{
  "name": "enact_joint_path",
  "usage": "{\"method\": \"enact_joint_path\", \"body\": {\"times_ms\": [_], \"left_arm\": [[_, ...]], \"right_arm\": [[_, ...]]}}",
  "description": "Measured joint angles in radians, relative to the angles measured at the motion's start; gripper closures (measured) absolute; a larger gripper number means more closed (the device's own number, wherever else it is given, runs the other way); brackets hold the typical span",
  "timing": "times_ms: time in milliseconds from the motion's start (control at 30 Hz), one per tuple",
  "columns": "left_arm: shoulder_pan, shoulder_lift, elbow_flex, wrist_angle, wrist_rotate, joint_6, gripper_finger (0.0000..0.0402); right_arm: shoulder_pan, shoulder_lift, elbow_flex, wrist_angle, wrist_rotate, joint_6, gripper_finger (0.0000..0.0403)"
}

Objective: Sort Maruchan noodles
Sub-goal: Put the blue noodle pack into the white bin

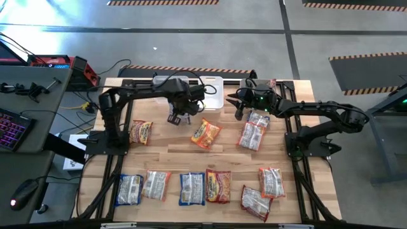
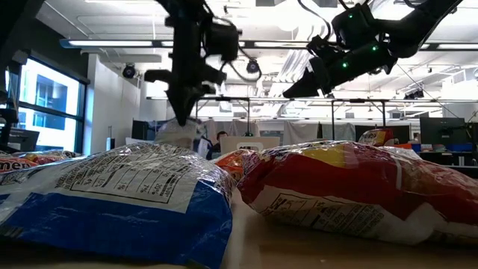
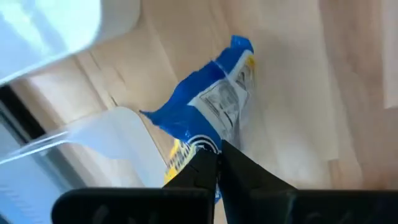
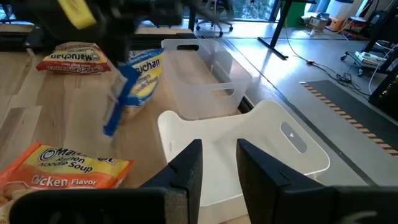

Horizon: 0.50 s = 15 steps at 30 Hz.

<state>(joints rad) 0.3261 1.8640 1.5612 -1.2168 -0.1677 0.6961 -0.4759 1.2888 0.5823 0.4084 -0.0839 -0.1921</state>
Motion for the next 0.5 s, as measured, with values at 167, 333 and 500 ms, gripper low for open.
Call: {"method": "enact_joint_path", "body": {"times_ms": [167,333,500], "left_arm": [[-0.034,-0.094,-0.012,0.029,0.029,-0.18,0.0401],[-0.032,-0.223,-0.11,0.105,0.091,-0.378,0.0401],[-0.032,-0.346,-0.214,0.214,0.108,-0.501,0.0401]], "right_arm": [[0.0,0.0,0.0,0.001,-0.009,0.009,0.032],[0.002,0.0,0.0,0.06,-0.108,0.102,0.032],[0.046,0.0,0.0,0.087,-0.127,0.193,0.0306]]}}
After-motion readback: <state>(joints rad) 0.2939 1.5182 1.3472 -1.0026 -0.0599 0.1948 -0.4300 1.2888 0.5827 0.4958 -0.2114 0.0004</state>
